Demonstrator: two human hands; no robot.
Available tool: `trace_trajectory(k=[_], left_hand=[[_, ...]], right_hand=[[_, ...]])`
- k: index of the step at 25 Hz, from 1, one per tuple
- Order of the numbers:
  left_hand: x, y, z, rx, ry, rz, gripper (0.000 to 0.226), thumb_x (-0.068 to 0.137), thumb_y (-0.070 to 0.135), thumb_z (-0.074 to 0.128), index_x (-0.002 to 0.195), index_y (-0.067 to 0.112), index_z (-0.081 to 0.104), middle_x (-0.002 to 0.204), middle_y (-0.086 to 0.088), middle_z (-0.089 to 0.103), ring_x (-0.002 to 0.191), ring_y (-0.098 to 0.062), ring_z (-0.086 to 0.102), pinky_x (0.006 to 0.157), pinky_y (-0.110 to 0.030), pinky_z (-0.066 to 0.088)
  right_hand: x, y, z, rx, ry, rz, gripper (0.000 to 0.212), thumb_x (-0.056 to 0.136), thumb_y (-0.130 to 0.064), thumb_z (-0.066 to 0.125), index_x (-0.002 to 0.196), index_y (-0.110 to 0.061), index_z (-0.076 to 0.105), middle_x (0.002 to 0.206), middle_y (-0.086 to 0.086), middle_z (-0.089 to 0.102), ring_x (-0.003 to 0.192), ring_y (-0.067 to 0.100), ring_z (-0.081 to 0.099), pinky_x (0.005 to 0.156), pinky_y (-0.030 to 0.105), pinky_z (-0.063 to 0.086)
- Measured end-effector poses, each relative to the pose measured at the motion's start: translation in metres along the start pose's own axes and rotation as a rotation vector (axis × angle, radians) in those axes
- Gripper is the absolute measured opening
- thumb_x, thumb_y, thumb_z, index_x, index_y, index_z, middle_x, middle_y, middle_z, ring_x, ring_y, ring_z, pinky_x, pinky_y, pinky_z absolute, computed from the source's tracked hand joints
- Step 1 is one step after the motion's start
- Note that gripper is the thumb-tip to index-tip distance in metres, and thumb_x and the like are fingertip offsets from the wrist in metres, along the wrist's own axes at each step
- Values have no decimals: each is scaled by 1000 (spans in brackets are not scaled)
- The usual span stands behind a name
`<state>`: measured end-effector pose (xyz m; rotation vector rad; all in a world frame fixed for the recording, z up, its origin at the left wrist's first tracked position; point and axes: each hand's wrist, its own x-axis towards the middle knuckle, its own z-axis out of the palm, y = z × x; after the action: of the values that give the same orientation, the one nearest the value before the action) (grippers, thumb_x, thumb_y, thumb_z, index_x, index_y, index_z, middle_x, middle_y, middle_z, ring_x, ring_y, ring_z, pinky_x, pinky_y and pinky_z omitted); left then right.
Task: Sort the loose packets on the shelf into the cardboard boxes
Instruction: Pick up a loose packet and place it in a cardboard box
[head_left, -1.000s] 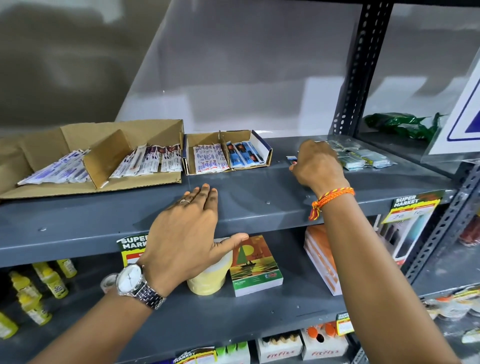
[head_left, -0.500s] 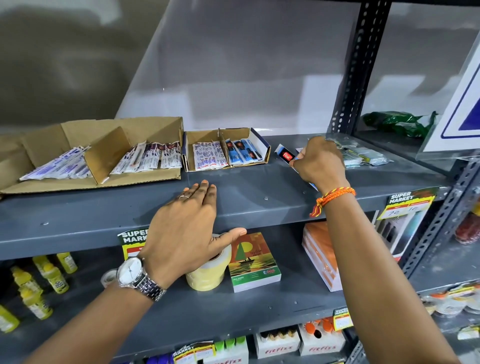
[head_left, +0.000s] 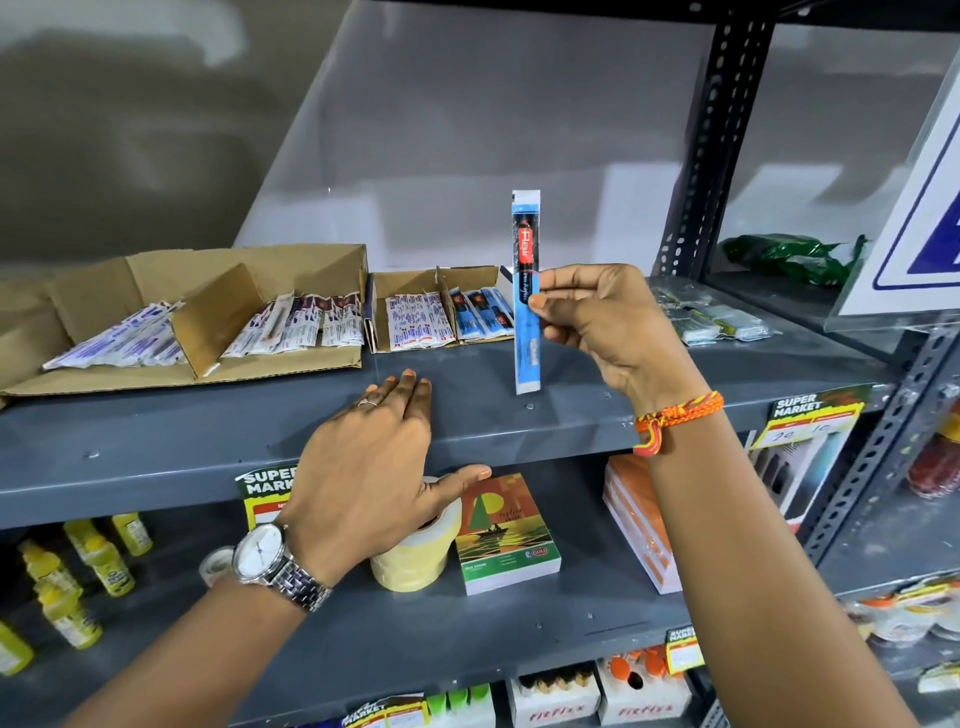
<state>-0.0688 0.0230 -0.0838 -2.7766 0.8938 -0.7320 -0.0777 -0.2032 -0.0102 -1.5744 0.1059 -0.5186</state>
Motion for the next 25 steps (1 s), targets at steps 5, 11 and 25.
trace_trajectory(k=[5, 11, 25], left_hand=[[-1, 0, -2, -10, -18, -5, 102, 84, 87, 23, 136, 5, 56, 140, -13, 58, 124, -28, 59, 85, -38, 56], [-1, 1, -2, -49, -18, -15, 105, 84, 88, 20, 140, 5, 53, 144, -13, 56, 128, -28, 56, 89, -39, 55], [2, -2, 3, -100, -28, -16, 112, 81, 91, 9, 147, 8, 44, 152, -12, 45, 137, -27, 47, 106, -40, 43]], right_hand=[[-10, -6, 10, 12, -68, -14, 10, 84, 6, 69, 89, -3, 69, 82, 12, 71, 70, 15, 66, 58, 22, 53], [20, -15, 10, 29, -71, -15, 13, 85, 5, 67, 87, -7, 69, 78, 10, 71, 64, 14, 66, 59, 22, 55], [139, 18, 67, -1227, -85, -144, 25, 76, -2, 73, 74, -8, 49, 101, 18, 67, 81, 30, 60, 65, 25, 43]])
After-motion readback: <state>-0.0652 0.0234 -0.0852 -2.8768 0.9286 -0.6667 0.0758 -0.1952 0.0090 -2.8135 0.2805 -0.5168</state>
